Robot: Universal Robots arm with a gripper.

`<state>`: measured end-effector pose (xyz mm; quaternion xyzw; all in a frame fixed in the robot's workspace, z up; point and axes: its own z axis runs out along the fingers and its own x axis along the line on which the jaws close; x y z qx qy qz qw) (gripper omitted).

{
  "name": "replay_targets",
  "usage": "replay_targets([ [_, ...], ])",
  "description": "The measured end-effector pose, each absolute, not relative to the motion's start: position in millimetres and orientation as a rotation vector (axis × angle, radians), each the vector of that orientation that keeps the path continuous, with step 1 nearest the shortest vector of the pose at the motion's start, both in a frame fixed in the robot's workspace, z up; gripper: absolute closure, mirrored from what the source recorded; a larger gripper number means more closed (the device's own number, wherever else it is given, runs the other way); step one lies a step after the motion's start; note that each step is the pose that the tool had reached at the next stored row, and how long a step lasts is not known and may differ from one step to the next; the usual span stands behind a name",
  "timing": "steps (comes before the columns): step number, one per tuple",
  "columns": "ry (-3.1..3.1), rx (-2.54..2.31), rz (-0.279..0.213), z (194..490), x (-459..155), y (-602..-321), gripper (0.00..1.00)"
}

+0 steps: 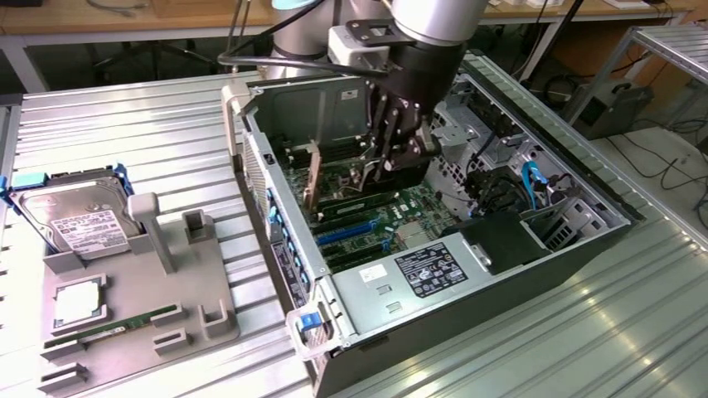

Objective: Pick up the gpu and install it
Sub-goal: 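Insert the gpu into the slot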

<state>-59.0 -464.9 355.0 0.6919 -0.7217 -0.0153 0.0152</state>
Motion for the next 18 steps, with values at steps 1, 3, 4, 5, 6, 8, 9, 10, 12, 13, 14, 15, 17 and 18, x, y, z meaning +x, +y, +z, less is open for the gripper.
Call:
replay_targets([
  [1,-2.245,2.154,-0.047,353,-59,-465,0.74],
  [3,-2.245,2.156,-0.046,350,-59,-465,0.74],
  [4,-2.245,2.156,-0.045,348,-59,-465,0.74],
  [5,-2.245,2.157,-0.045,347,-59,-465,0.74],
  [6,-2.245,2.157,-0.044,347,-59,-465,0.74],
  [8,-2.245,2.157,-0.044,347,-59,-465,0.74],
  [9,-2.245,2.157,-0.044,347,-59,-465,0.74],
  [10,-2.245,2.157,-0.044,346,-59,-465,0.74],
  [12,-2.245,2.157,-0.044,343,-59,-465,0.74],
  [13,-2.245,2.158,-0.044,341,-59,-465,0.74],
  [14,-2.246,2.158,-0.043,340,-59,-465,0.74],
  [15,-2.246,2.158,-0.043,338,-59,-465,0.74],
  [17,-2.246,2.159,-0.042,335,-59,-465,0.74],
  [18,-2.245,2.16,-0.042,333,-59,-464,0.74],
])
